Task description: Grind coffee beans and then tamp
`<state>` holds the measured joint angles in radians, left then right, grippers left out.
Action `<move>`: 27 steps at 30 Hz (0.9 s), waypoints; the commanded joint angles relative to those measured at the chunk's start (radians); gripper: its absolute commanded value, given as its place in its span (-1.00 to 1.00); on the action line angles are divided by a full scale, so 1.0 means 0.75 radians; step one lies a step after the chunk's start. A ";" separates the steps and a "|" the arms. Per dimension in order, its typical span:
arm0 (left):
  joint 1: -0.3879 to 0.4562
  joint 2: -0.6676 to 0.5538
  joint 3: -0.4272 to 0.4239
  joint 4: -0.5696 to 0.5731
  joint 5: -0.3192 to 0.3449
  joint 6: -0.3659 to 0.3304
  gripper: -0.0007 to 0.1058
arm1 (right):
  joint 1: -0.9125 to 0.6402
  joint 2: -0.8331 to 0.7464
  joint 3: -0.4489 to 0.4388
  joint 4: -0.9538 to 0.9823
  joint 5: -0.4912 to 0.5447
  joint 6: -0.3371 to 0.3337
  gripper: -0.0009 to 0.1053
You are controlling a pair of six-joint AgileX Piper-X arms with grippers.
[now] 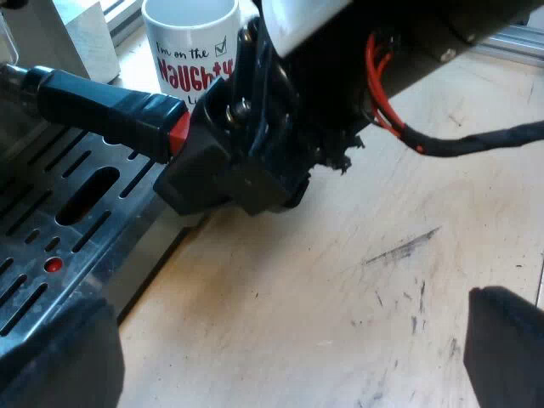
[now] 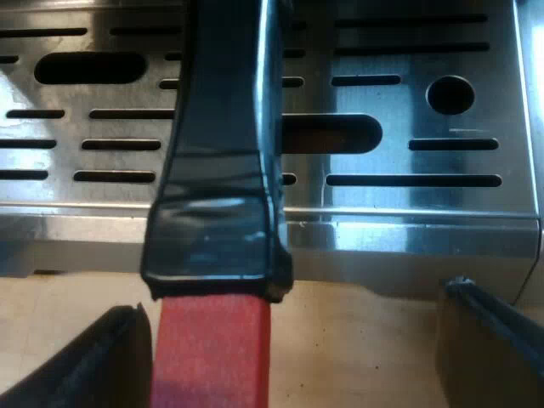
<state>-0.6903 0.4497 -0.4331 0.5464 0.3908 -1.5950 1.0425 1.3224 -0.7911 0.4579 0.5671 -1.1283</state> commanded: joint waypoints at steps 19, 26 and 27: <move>-0.006 0.001 -0.002 -0.019 0.012 0.000 0.56 | -0.005 -0.003 -0.003 -0.048 -0.005 -0.117 0.16; -0.006 0.001 -0.002 -0.019 0.012 0.000 0.56 | -0.005 -0.003 -0.003 -0.064 -0.005 -0.117 -0.50; -0.006 0.001 -0.002 -0.019 0.012 0.000 0.56 | -0.005 -0.003 -0.003 -0.073 -0.005 -0.117 -0.58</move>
<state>-0.6903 0.4497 -0.4331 0.5464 0.3908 -1.5950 1.0425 1.3224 -0.7911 0.4213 0.5671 -1.2036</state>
